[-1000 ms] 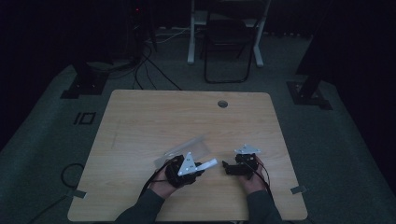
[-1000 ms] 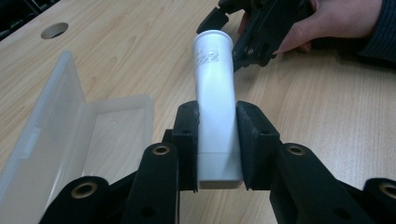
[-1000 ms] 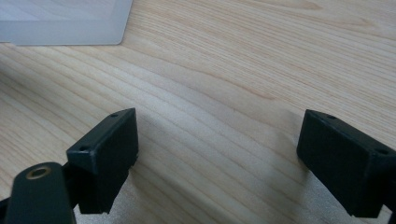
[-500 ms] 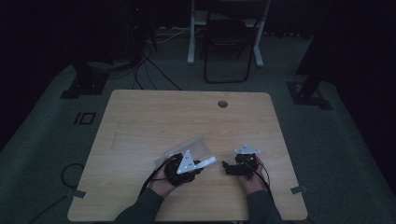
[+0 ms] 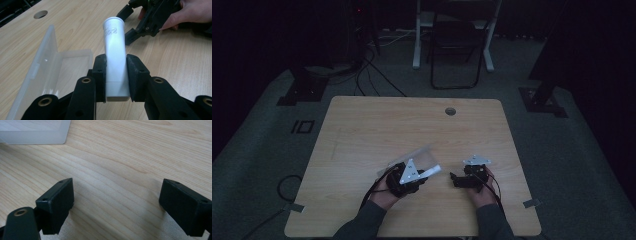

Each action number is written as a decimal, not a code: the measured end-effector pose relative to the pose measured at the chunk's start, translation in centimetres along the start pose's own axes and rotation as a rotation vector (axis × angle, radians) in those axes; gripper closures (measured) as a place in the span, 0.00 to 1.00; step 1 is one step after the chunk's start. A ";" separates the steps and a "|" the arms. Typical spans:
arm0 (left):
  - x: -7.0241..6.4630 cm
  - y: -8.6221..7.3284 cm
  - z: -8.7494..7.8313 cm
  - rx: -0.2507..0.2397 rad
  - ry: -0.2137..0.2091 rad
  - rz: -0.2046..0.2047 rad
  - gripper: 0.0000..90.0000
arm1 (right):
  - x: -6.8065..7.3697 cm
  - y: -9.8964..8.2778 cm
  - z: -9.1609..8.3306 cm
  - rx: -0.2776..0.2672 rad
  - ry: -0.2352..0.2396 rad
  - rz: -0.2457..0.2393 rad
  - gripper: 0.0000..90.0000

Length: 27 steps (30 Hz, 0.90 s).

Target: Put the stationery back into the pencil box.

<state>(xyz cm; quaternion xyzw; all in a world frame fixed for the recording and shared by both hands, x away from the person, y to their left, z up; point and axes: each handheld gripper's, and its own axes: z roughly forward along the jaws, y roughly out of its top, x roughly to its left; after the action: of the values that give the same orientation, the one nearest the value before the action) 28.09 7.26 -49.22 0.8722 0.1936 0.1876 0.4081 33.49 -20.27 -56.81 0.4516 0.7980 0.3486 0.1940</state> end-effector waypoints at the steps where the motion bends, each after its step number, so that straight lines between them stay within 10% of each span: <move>1: 0.0 0.0 0.0 -0.001 0.002 -0.002 0.79 | 0.0 0.0 0.0 0.000 0.000 0.000 0.14; 27: 0.8 -0.4 -0.1 0.004 0.049 -0.020 0.79 | 0.0 0.0 0.0 0.000 0.000 0.000 0.14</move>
<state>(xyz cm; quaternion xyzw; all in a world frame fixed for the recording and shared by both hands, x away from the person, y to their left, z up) 28.63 7.95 -49.32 0.8662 0.2127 0.2045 0.4033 33.49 -20.27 -56.82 0.4516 0.7980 0.3487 0.1940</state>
